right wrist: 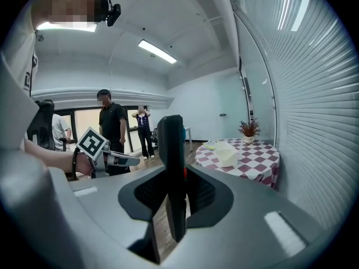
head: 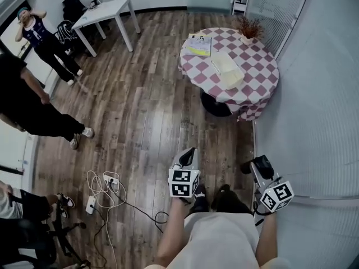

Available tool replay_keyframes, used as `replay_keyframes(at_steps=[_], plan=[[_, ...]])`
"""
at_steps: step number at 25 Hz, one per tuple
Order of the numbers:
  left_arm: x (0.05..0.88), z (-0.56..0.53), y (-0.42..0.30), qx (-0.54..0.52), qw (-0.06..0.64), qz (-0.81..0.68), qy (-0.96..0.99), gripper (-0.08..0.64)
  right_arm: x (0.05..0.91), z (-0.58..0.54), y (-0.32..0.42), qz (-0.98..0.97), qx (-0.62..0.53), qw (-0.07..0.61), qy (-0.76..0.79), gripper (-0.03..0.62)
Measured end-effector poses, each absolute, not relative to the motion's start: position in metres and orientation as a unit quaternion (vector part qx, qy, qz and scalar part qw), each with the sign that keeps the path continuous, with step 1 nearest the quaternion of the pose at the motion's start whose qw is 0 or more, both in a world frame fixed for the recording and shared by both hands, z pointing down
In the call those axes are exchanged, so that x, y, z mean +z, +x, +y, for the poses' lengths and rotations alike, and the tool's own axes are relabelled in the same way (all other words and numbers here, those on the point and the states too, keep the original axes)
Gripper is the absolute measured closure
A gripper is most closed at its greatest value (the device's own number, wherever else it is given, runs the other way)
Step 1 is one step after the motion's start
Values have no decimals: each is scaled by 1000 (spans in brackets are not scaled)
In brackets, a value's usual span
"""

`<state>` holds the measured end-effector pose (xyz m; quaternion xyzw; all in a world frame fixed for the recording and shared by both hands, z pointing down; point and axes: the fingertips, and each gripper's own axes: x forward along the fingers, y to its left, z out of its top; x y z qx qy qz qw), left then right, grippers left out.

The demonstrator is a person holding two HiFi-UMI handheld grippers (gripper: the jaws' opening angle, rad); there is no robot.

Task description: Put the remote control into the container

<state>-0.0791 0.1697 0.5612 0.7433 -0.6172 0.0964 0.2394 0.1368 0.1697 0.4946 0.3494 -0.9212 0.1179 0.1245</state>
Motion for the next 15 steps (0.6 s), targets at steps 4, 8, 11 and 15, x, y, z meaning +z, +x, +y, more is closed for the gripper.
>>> replay_keyframes(at_steps=[4,8,11,15], plan=[[573,168,-88,105,258,-616,737,554,495,159,128,-920,125,125,349,512],[578,161,-86,111,259,-611,740,554,500,146,128,-921,123,130,346,512],[580,150,-93,115,253,-621,733,554,509,129,123,-926,124,126,335,512],[577,129,-97,127,242,-625,731,554,509,96,119,-928,128,114,332,512]])
